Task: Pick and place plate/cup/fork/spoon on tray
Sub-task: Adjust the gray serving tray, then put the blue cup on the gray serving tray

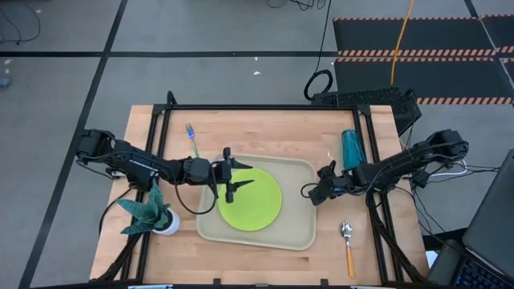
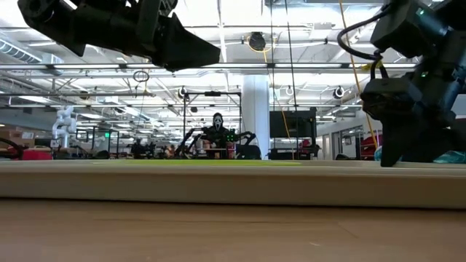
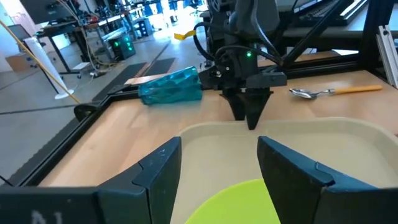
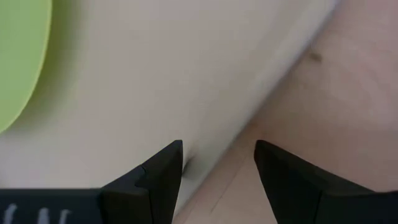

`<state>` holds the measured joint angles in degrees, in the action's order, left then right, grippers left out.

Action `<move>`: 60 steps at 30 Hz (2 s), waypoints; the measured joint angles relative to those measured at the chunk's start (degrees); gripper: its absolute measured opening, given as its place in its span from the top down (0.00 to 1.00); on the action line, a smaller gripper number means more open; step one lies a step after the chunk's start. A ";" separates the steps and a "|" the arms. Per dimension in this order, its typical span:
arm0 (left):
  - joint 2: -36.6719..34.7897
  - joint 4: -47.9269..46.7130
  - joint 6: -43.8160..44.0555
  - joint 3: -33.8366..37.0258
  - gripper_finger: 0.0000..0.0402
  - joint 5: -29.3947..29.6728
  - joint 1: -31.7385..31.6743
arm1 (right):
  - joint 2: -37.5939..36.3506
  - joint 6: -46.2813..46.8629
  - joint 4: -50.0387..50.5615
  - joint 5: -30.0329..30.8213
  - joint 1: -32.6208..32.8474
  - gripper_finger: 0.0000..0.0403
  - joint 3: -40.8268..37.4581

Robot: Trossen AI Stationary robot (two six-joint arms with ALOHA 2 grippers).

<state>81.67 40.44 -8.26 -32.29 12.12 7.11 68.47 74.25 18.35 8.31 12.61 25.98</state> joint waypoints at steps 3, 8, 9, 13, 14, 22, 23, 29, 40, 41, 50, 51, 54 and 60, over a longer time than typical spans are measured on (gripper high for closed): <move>0.00 -0.39 0.77 0.00 0.47 0.00 0.00 | -0.22 -2.89 0.97 0.70 -1.39 0.51 -0.07; 0.00 -2.12 1.42 0.00 0.47 0.00 0.00 | -0.23 -7.95 2.04 1.09 -3.92 0.51 -0.07; 0.00 -2.26 1.57 0.00 0.47 0.00 0.00 | -0.22 -8.95 2.21 1.60 -4.32 0.51 -0.07; 0.00 -3.00 2.41 0.00 0.47 0.00 0.00 | -0.24 -12.51 3.71 2.19 -5.84 0.51 -0.04; 0.00 -3.31 2.57 0.00 0.47 0.00 0.00 | -0.28 -13.07 4.31 2.20 -6.05 0.51 0.00; 0.00 -3.88 3.42 0.00 0.47 0.00 0.00 | -3.47 -15.16 11.15 3.01 -7.15 0.51 -0.17; 0.00 -3.88 3.48 0.00 0.47 0.00 0.00 | -4.32 -15.18 12.46 3.70 -7.31 0.51 -0.24; 0.00 -3.88 3.69 0.00 0.47 0.02 0.00 | -8.95 -15.66 16.01 7.01 -7.50 0.51 -0.33; 0.00 -3.86 3.66 0.00 0.47 0.02 0.00 | -9.82 -15.60 13.84 6.17 -7.39 0.51 -0.30; 0.00 -3.86 3.66 0.00 0.47 0.02 0.00 | -9.82 -15.62 13.44 5.72 -7.39 0.51 -0.26; 0.00 -3.86 3.65 0.00 0.47 0.04 0.00 | -9.84 -14.03 11.65 2.00 -7.26 0.51 -0.20; 0.00 -3.86 3.64 0.00 0.47 0.04 0.00 | -9.91 -14.07 11.61 2.02 -7.26 0.51 -0.20; 0.00 -3.88 3.64 0.00 0.47 0.04 0.00 | -10.05 -14.99 10.88 2.18 -7.26 0.51 -0.20; 0.00 -3.85 3.62 0.00 0.47 0.04 0.00 | -12.54 -19.50 10.23 2.23 -7.26 0.51 1.81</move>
<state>81.67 36.59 -4.64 -32.29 12.16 7.11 55.92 54.75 28.57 10.55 5.34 27.79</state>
